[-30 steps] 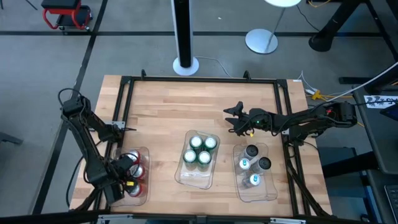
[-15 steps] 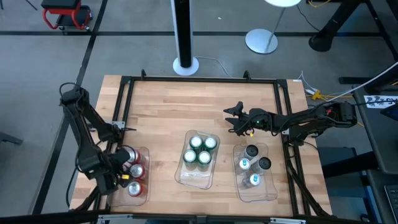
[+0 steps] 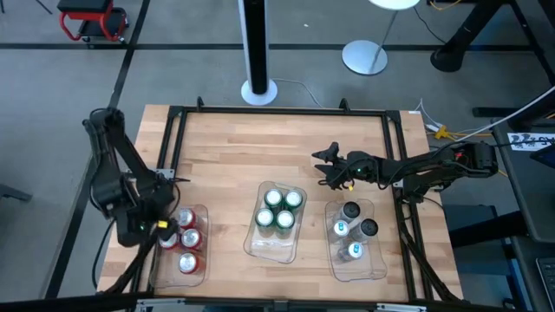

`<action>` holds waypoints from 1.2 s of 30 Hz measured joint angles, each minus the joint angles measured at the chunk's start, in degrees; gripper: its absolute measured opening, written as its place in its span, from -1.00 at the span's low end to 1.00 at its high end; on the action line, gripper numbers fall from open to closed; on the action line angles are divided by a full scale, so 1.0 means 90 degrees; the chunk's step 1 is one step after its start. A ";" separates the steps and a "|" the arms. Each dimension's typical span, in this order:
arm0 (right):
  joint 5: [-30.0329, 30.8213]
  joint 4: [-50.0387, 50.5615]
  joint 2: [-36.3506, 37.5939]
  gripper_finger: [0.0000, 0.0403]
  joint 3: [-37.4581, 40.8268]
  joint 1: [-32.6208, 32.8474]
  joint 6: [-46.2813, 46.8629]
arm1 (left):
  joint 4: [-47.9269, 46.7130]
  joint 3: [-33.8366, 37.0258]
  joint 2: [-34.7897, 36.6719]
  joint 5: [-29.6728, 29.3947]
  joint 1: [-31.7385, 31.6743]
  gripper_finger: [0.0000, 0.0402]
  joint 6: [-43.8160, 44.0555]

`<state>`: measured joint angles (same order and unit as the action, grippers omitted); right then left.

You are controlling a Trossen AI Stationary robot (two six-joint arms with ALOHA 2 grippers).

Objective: Sort soda cans
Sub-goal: Return to Home Position

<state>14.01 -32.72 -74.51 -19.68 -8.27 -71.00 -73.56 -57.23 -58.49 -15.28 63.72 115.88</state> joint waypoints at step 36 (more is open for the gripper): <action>-0.0362 -0.0560 -0.0001 0.38 -0.0078 -0.0227 -0.0671 | 0.5970 0.1838 0.1240 -0.0735 -0.5256 0.66 -1.1610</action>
<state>10.75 -37.76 -74.52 -20.39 -10.32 -77.05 -19.83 -40.69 -47.33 -21.89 16.42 11.39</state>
